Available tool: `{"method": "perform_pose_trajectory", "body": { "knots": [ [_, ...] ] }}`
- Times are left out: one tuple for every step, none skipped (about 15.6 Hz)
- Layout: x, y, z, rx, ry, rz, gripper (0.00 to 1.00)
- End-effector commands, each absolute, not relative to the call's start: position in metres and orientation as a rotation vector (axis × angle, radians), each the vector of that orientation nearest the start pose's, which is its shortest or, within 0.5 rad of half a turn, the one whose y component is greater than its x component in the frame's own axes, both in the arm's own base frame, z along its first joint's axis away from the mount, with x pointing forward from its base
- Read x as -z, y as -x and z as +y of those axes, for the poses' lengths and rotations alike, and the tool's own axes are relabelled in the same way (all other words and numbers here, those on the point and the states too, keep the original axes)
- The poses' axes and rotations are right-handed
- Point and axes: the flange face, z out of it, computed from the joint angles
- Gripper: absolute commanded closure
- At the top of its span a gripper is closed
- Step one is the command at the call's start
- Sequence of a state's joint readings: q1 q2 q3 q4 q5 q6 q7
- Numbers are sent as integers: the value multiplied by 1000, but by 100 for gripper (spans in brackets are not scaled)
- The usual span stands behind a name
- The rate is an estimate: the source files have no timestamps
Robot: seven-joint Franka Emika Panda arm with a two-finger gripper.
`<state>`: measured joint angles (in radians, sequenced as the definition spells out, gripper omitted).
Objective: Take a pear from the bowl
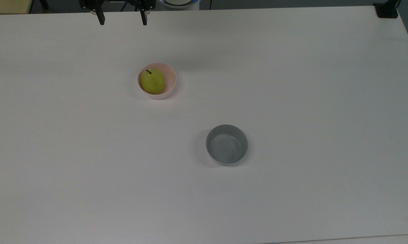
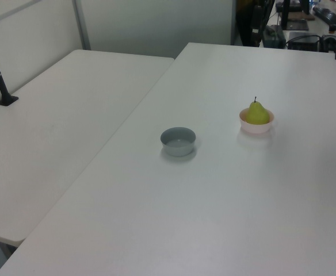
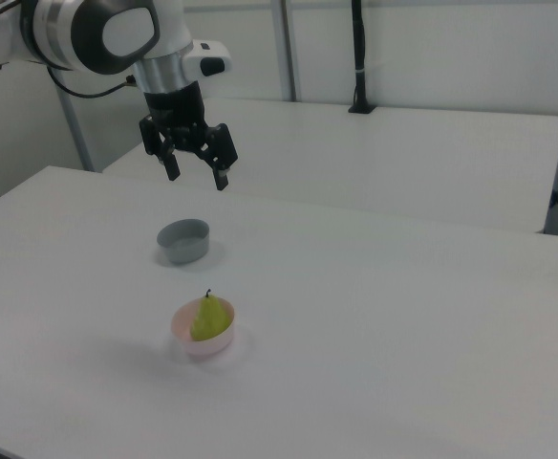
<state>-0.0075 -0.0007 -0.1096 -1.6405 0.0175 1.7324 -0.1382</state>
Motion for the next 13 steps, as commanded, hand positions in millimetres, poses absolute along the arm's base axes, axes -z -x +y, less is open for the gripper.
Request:
{"method": "perform_pose_trajectory", "body": {
  "knots": [
    [-607,-561,-58,120,3117,-72,0],
    [-607,-561,-57,120,3118,-74,0],
    [-607,-561,-57,120,3117,-74,0],
    [-607,-561,-57,120,3117,-74,0],
    [-607,-561,-57,120,3118,-74,0],
    [-607,-561,-57,120,3117,-76,0],
    [-608,-561,-58,120,3118,-79,0],
    [-608,-560,-61,118,3120,-82,0],
    [-610,-558,-66,118,3120,-87,0],
    [-610,-557,-66,112,3126,-155,0],
    [-609,-556,-67,106,3129,-259,0],
    [-607,-556,-71,92,3130,-392,0],
    [-604,-554,-77,67,3122,-520,0]
  ]
}}
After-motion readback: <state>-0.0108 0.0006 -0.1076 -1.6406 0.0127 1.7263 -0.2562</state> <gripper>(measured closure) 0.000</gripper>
